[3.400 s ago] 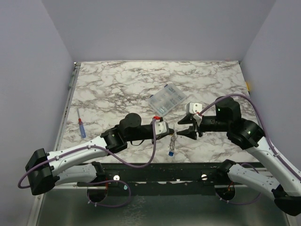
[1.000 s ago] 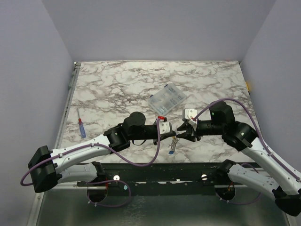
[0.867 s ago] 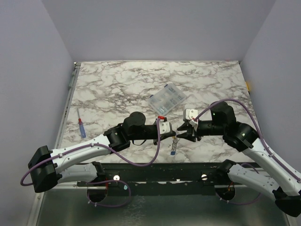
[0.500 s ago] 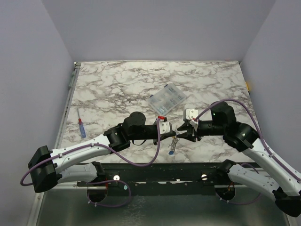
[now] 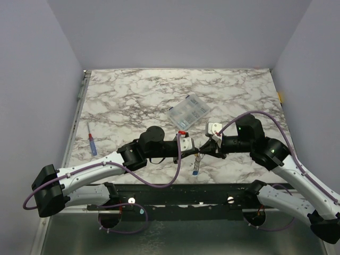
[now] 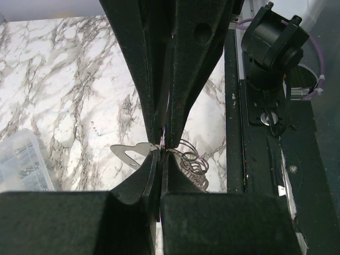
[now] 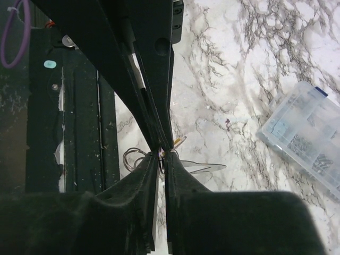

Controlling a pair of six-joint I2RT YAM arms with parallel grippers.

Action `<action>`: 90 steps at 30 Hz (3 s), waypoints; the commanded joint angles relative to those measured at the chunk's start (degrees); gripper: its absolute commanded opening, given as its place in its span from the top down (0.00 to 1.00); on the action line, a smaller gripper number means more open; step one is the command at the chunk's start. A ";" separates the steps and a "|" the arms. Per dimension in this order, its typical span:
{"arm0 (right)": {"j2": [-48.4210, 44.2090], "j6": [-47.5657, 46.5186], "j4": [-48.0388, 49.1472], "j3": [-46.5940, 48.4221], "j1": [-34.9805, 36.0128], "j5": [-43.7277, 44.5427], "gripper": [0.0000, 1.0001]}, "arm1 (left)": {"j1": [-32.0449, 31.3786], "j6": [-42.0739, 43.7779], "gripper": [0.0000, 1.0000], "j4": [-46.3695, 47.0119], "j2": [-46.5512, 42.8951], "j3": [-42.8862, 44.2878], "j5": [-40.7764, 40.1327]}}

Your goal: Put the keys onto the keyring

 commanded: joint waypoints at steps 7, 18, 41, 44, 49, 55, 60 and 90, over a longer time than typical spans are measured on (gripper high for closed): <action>-0.67 0.43 3.07 -1.14 0.36 1.72 0.99 | -0.46 0.03 1.00 1.02 -0.35 2.48 -0.08; -6.79 4.71 15.15 -5.21 0.40 5.46 1.00 | -0.45 -0.47 0.46 2.00 -3.62 2.07 -8.01; -21.50 32.97 67.96 -28.04 0.32 4.69 1.00 | -0.42 -3.15 0.44 6.21 -13.35 0.34 -8.26; -19.86 32.14 62.71 -24.92 0.40 -0.11 0.99 | -0.42 -1.58 0.50 6.13 -13.62 0.40 -7.53; -16.91 32.13 57.11 -20.93 0.40 -5.88 0.99 | -0.46 2.28 0.55 4.66 -14.40 0.53 -4.59; -15.39 32.52 56.50 -19.83 0.38 -7.44 0.99 | -0.72 4.62 0.62 1.27 -13.65 1.68 -4.37; -14.47 31.65 55.46 -19.56 0.40 -7.24 0.99 | -1.57 5.39 0.64 0.61 -12.75 1.65 -3.43; -13.33 28.22 50.64 -18.31 0.39 -3.22 0.99 | -5.67 9.72 0.68 -6.62 -13.56 3.48 -13.06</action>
